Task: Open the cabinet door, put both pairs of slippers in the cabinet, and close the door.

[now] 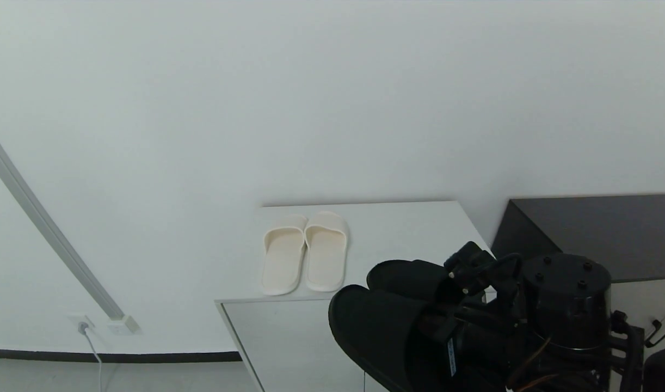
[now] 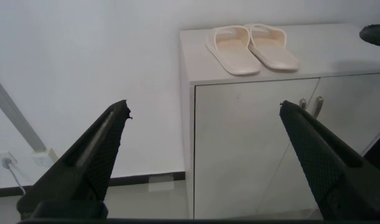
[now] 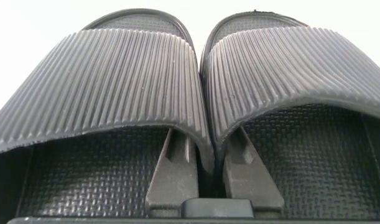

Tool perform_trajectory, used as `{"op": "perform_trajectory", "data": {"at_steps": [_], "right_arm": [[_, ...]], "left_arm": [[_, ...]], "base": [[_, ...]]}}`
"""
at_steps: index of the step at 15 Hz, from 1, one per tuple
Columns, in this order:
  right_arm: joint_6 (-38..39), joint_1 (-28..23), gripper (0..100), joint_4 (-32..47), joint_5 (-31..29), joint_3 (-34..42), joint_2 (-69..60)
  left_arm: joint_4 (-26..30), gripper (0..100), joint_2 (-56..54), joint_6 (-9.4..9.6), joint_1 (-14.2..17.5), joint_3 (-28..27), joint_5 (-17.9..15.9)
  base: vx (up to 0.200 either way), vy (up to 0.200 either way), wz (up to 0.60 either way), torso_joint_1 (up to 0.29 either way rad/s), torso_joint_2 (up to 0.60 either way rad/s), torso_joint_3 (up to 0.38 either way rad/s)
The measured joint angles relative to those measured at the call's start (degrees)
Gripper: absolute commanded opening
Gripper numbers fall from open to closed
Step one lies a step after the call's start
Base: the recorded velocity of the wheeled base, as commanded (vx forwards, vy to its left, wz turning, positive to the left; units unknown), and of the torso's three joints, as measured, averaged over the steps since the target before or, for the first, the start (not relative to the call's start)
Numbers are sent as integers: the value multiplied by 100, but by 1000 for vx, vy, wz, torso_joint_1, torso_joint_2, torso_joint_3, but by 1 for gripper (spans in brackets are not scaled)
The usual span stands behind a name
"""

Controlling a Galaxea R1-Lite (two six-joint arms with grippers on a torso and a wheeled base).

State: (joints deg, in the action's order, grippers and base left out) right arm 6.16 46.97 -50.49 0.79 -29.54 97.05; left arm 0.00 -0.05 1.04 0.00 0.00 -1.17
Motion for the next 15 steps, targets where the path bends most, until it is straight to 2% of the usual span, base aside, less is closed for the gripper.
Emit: {"op": "perform_trajectory", "data": {"at_steps": [9,15], "right_arm": [[-4,63,0,-30,2,115,27],[-2,190,0,-37,10,165,20]], "left_arm": [[0,100,0,0,0,0,5],[0,100,0,2,0,0,2]], "base": [[0,0,0,0,0,0],[0,0,0,-141,326,173]]}}
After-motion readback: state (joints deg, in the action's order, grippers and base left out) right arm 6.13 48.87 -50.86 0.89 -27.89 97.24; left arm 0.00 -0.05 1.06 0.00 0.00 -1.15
